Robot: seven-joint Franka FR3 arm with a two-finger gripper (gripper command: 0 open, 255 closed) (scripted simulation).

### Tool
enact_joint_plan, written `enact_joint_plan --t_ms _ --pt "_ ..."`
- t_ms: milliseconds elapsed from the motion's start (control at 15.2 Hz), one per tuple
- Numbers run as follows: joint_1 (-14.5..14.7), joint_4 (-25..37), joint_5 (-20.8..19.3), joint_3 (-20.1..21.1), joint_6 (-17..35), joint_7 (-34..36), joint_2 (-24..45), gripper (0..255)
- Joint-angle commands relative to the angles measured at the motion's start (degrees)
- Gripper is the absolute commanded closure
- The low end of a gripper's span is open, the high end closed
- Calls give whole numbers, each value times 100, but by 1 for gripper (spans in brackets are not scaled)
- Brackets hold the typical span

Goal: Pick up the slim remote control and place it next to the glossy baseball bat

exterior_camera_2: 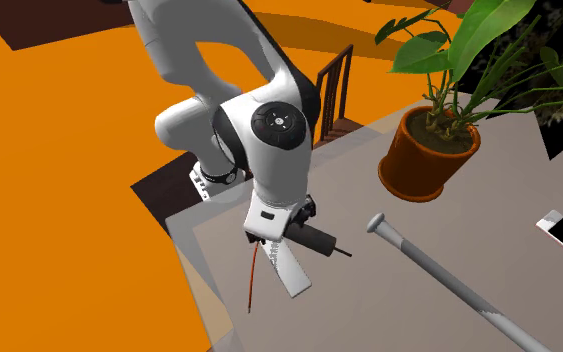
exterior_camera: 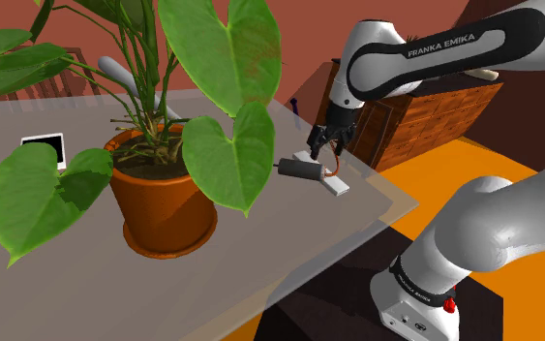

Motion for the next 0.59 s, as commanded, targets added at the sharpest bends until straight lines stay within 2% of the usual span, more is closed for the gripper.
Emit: enact_joint_plan --t_ms 0,66,528 --pt "-111 -89 -45 -54 519 91 340 0" --pt "-166 -125 -67 -84 768 133 520 0" --pt "-165 -359 -55 -109 1428 128 937 0"
